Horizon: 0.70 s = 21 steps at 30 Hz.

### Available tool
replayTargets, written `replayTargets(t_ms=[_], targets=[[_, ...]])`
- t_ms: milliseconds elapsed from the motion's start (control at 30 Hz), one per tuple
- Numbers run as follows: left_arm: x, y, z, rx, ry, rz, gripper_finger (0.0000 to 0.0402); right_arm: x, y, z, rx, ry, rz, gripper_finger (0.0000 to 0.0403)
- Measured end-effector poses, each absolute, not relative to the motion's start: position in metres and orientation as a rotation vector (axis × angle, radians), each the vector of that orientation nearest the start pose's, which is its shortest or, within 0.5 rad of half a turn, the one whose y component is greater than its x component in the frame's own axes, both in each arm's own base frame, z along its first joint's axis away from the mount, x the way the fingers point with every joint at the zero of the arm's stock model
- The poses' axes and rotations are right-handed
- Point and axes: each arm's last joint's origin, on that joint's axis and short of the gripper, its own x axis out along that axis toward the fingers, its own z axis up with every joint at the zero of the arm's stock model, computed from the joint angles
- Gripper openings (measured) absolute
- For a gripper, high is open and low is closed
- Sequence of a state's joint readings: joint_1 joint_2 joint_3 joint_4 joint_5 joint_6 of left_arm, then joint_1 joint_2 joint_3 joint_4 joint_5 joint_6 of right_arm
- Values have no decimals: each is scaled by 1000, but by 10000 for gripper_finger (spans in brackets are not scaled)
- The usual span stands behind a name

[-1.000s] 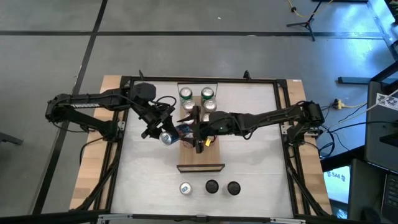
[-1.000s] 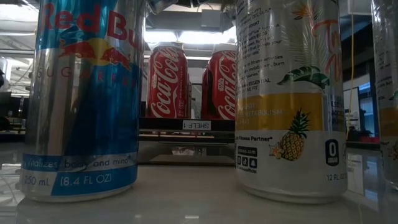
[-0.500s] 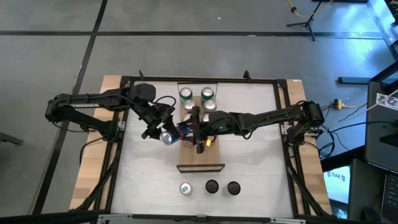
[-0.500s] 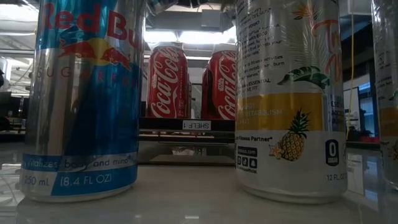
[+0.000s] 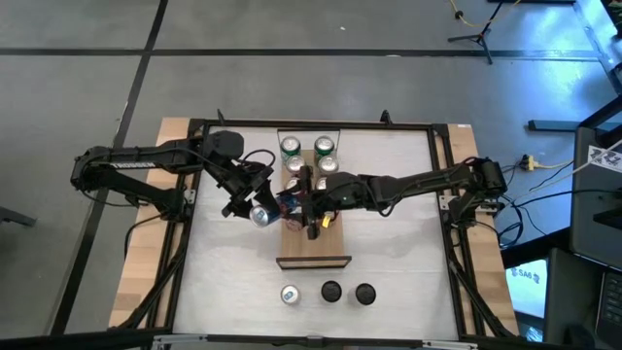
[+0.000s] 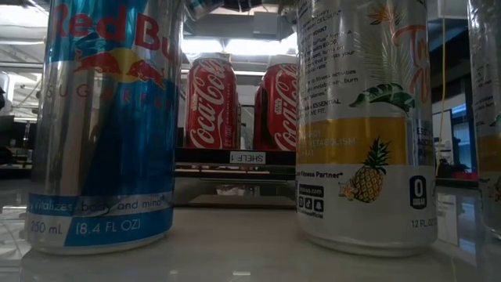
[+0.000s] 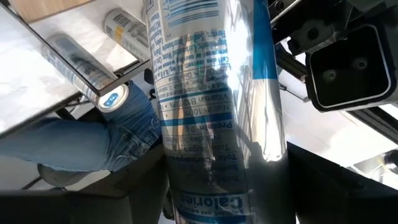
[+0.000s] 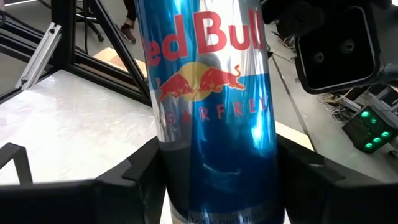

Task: Place canned beverage on shelf
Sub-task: Put the top blue soda can on the shelf

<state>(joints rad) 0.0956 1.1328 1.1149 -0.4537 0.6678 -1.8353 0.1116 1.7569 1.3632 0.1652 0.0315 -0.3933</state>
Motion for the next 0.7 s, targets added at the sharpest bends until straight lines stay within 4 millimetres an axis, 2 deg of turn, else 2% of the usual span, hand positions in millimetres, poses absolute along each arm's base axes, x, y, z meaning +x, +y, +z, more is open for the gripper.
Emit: replayTargets(t_ms=[700], targets=[[235,4,355,-1773,843,-42,269,410,45,302,-414,218,131,234]])
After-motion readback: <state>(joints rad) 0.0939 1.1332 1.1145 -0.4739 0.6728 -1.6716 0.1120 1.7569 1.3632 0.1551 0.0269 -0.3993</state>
